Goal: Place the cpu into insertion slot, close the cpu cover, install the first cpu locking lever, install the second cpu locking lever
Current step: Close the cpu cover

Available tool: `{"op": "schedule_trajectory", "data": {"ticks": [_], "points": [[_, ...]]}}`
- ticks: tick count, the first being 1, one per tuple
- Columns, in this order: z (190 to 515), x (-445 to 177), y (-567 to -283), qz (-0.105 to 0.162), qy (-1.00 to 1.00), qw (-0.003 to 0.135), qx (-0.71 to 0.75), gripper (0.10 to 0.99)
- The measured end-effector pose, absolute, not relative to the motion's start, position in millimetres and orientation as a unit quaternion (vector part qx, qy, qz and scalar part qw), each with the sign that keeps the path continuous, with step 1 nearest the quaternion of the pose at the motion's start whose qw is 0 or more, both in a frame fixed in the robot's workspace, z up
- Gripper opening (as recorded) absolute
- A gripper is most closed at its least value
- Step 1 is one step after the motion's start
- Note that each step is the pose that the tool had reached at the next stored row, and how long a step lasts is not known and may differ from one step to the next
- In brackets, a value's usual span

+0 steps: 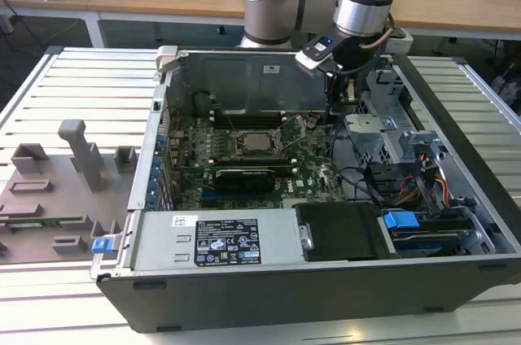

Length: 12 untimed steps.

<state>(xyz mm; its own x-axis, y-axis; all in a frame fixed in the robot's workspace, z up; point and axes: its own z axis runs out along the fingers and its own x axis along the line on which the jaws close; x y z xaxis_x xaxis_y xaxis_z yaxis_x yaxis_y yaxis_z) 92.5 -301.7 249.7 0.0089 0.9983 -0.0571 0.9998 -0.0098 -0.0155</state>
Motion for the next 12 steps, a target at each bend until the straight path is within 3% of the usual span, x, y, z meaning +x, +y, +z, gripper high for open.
{"op": "schedule_trajectory", "data": {"ticks": [12], "points": [[233.0, 59.8, -301.7, -0.025, 0.704, 0.013, 0.71, 0.106]]}}
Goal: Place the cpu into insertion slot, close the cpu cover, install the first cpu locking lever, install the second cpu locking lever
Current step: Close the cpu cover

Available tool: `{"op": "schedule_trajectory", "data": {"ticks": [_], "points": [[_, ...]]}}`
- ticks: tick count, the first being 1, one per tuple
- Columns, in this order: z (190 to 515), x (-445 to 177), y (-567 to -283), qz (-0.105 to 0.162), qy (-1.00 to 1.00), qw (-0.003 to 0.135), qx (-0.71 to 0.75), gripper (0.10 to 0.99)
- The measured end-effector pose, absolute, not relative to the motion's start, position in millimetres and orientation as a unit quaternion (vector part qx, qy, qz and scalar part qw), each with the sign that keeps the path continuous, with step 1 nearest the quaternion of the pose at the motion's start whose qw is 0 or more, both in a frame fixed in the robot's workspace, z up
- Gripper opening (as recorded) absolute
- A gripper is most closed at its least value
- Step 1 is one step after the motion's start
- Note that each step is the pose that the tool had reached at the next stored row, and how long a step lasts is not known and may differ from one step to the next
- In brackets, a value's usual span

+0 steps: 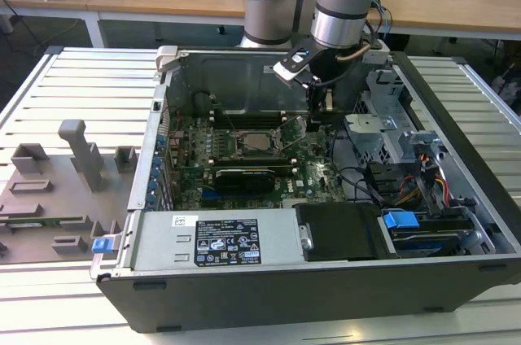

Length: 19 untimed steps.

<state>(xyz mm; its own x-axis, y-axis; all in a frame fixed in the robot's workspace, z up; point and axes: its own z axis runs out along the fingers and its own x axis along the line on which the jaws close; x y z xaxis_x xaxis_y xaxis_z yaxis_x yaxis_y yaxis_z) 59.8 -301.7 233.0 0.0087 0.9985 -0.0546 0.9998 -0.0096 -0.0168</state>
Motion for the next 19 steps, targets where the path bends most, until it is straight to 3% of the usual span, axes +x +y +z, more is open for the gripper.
{"op": "schedule_trajectory", "data": {"ticks": [19], "points": [[232.9, 21.7, -301.7, -0.025, 0.704, 0.013, 0.71, 0.106]]}}
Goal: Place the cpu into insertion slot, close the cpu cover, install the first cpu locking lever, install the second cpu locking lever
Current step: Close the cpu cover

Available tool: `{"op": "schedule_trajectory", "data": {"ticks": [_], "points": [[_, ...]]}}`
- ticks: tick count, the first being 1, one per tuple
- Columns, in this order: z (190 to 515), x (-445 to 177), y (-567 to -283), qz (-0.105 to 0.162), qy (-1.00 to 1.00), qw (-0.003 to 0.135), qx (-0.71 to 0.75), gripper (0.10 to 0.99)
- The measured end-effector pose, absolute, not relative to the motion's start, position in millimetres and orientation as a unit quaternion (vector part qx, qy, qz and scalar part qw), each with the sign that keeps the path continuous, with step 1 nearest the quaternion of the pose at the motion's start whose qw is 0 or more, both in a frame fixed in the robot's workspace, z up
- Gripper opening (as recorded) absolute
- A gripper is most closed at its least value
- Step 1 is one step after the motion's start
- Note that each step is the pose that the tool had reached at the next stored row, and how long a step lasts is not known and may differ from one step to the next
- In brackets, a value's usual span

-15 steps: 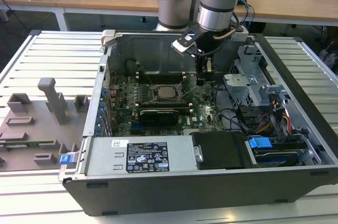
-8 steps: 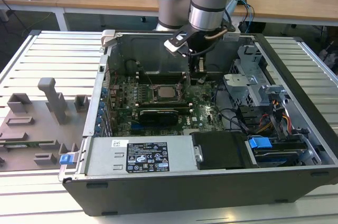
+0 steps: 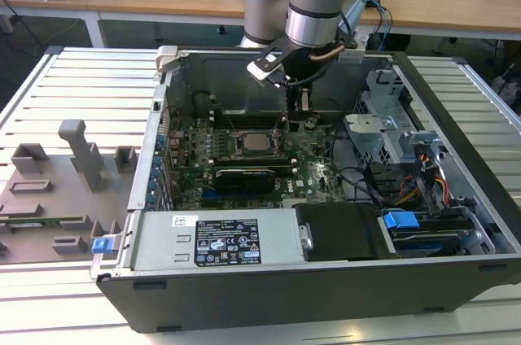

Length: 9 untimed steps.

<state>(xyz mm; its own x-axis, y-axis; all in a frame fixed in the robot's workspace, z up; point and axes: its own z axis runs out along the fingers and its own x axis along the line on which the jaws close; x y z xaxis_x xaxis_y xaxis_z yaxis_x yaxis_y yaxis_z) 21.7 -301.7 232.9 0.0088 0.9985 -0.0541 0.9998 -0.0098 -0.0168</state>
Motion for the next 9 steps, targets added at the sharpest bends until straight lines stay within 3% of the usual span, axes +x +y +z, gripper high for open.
{"op": "schedule_trajectory", "data": {"ticks": [9], "points": [[232.8, 15.8, -301.7, -0.025, 0.704, 0.013, 0.71, 0.106]]}}
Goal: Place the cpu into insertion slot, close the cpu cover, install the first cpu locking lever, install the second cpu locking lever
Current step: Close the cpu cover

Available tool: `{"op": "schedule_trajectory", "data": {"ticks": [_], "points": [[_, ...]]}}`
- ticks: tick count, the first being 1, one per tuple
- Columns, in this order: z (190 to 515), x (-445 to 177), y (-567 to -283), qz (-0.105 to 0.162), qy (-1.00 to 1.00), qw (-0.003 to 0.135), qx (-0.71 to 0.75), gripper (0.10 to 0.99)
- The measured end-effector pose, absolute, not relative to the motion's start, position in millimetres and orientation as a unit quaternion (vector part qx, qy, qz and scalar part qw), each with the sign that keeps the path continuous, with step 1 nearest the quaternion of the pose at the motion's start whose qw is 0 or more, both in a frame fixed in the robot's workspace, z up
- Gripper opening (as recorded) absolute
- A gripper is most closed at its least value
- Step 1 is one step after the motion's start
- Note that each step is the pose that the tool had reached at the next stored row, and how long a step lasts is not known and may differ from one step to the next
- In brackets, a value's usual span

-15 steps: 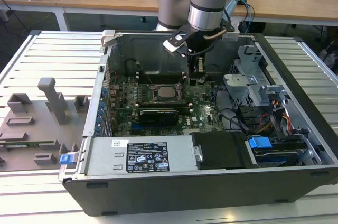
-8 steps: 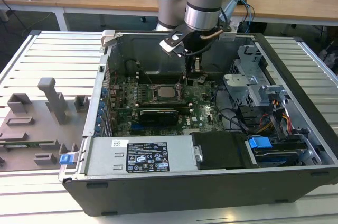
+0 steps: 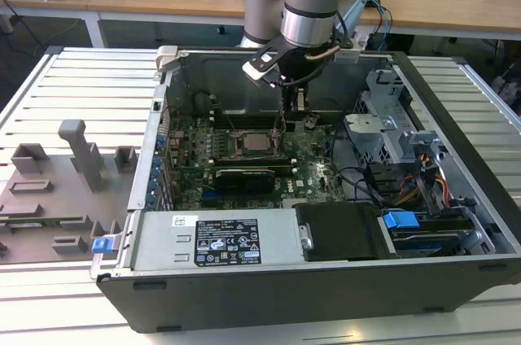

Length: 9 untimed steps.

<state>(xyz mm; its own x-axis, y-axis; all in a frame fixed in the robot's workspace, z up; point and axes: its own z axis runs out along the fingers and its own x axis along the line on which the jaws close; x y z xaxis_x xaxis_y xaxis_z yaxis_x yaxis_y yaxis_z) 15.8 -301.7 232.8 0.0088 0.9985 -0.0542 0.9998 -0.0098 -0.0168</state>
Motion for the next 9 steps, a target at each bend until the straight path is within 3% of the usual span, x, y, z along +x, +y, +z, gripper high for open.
{"op": "schedule_trajectory", "data": {"ticks": [9], "points": [[231.6, 6.4, -301.7, -0.025, 0.704, 0.013, 0.71, 0.106]]}}
